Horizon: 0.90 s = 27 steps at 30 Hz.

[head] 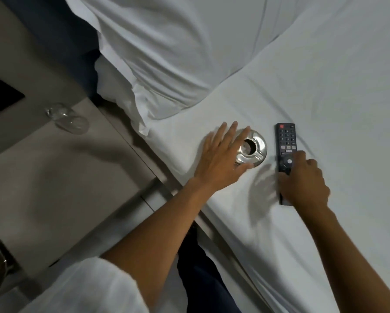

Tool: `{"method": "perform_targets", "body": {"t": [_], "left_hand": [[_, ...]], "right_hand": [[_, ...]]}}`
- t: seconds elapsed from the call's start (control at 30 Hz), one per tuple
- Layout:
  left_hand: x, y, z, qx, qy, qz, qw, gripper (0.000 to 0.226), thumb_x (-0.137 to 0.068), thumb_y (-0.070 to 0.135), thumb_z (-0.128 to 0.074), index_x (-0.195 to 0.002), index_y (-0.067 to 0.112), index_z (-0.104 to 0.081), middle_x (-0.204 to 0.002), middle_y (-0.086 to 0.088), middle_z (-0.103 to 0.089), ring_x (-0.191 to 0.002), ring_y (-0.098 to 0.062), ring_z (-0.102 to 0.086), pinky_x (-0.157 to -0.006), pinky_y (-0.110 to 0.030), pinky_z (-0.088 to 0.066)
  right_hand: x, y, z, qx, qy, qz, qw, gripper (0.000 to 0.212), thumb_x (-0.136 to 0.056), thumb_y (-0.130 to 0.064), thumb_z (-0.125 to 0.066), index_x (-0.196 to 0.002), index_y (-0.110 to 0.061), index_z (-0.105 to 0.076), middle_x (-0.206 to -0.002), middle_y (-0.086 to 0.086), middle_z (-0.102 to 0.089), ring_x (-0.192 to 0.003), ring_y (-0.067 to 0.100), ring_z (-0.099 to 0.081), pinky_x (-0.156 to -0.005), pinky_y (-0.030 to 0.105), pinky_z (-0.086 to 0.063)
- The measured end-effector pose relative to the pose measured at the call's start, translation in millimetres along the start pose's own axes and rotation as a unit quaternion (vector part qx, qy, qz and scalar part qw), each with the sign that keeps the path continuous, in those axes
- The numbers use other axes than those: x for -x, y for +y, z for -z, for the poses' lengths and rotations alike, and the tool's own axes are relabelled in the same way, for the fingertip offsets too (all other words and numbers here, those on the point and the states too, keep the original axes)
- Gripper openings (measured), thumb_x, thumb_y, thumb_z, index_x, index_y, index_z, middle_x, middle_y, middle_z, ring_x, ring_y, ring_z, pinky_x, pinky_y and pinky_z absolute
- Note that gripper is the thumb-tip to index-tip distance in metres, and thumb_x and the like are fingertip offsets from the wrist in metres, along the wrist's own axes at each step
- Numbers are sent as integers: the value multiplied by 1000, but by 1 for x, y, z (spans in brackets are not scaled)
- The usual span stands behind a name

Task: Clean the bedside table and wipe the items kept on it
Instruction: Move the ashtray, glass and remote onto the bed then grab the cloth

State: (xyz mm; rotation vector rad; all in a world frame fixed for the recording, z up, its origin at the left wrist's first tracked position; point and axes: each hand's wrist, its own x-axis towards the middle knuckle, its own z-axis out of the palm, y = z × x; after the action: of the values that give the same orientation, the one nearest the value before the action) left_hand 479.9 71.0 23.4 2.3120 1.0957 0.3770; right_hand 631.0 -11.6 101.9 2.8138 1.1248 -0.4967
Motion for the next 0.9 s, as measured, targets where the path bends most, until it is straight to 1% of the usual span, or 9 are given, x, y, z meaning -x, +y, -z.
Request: {"method": "perform_targets", "body": {"t": [0.1, 0.2, 0.33, 0.43, 0.5, 0.57, 0.67, 0.8, 0.9], "left_hand": [[31, -32, 20, -23, 111, 24, 993, 55, -88, 35, -57, -140, 19, -48, -146, -9, -50, -135, -27, -46, -108, -47, -39], [67, -79, 49, -92, 175, 39, 979, 39, -88, 28, -59, -126, 19, -62, -131, -7, -62, -117, -26, -59, -93, -44, -45], [113, -154, 95, -214, 148, 46, 964, 32, -92, 34, -55, -121, 22, -63, -129, -6, -62, -115, -26, -60, -92, -43, -39], [132, -213, 132, -279, 124, 93, 948, 34, -87, 32, -60, -119, 23, -62, -129, -7, -62, -117, -26, -58, -94, -44, -38], [132, -252, 152, -315, 86, 146, 934, 44, -84, 38, -62, -125, 22, -59, -132, -12, -59, -120, -30, -54, -94, -46, -40], [128, -285, 166, -356, 26, 206, 911, 64, -82, 48, -61, -138, 20, -49, -140, -19, -51, -129, -36, -47, -98, -52, -39], [113, -327, 179, -409, -69, 219, 883, 83, -84, 55, -61, -152, 21, -27, -156, -23, -28, -144, -41, -25, -111, -59, -24], [78, -371, 179, -341, -86, 243, 904, 83, -88, 42, -63, -154, 24, -18, -163, -18, -10, -148, -39, -14, -115, -54, -20], [66, -395, 174, -236, -66, 295, 924, 76, -87, 25, -67, -152, 26, -27, -162, -16, -18, -144, -40, -27, -113, -49, -32]], "right_hand": [[21, -47, -13, -44, 32, 120, 991, 39, -85, -12, -56, -123, -10, -47, -119, 20, -52, -107, 42, -51, -77, 48, -48], [47, -111, -30, -102, 14, 221, 970, 35, -86, -14, -54, -121, -13, -50, -117, 16, -54, -105, 37, -53, -69, 45, -50], [70, -204, -62, -106, -41, 361, 926, 44, -85, -33, -45, -125, -15, -46, -116, 14, -53, -106, 33, -50, -71, 44, -52], [72, -266, -90, -71, -71, 431, 897, 50, -85, -18, -54, -133, -16, -39, -121, 15, -51, -107, 36, -52, -71, 41, -48], [68, -294, -106, -38, -132, 456, 879, 60, -83, -13, -57, -139, -18, -33, -125, 16, -49, -110, 36, -52, -76, 42, -48], [64, -312, -123, 54, -186, 481, 855, 67, -84, -16, -60, -143, -21, -30, -129, 15, -49, -117, 35, -49, -88, 45, -46], [67, -328, -147, 166, -216, 503, 820, 65, -84, -18, -61, -143, -21, -36, -135, 12, -52, -126, 31, -46, -107, 47, -33], [80, -322, -160, 126, -200, 525, 818, 55, -83, -14, -54, -136, -20, -41, -126, 9, -57, -116, 29, -53, -98, 41, -40], [87, -307, -163, 105, -215, 532, 812, 53, -85, -14, -52, -136, -19, -39, -123, 11, -55, -113, 31, -52, -94, 40, -41]]}}
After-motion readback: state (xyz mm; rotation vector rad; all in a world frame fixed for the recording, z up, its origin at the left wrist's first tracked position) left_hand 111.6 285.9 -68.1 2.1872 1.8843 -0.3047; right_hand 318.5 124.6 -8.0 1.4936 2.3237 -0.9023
